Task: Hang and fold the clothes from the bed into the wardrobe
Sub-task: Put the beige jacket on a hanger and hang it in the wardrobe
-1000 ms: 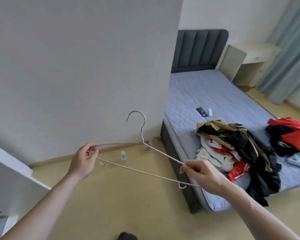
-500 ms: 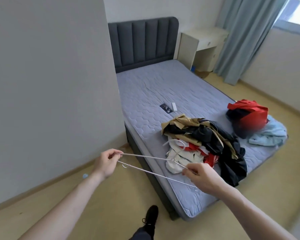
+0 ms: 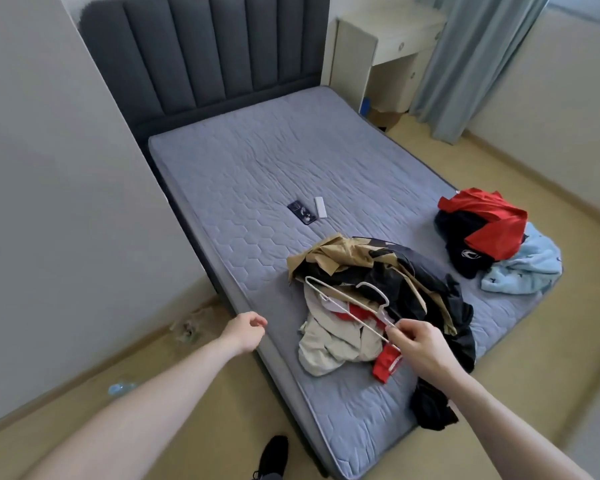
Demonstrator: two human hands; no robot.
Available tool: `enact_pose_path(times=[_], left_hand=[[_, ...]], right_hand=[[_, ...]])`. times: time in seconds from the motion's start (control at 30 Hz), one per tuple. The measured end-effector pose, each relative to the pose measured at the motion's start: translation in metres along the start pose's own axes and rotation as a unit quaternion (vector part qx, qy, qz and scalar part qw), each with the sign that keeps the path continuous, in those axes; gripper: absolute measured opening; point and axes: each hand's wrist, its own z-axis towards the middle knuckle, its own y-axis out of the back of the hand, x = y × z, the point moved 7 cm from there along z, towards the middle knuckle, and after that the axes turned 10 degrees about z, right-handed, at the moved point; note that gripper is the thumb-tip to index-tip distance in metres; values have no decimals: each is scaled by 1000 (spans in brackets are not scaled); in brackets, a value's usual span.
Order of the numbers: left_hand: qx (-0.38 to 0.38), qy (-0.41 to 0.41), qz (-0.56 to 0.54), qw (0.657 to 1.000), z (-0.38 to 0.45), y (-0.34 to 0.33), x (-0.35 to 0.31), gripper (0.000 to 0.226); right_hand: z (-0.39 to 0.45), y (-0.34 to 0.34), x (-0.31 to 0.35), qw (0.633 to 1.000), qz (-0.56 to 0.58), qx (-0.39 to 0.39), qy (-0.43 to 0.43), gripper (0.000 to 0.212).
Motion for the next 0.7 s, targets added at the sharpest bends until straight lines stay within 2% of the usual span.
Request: enact_pose_path(times=[0.17,0.3,0.5,0.7], left_hand=[[38,-15,95,995,52,-35,-82,31],[35,-38,162,985,92,-63,-143,33],[22,-39,199,979,180,-127,-232,42],[13,-90,273,958,262,-191,-322,52]], right_hand=[[79,58,-32,999,0,-46,-19,34],[143,91,-53,997,6,-73,-15,32],[250,120,-101,996,57,-63,-7,34],[313,135,-155,994,93,-51,8,38]])
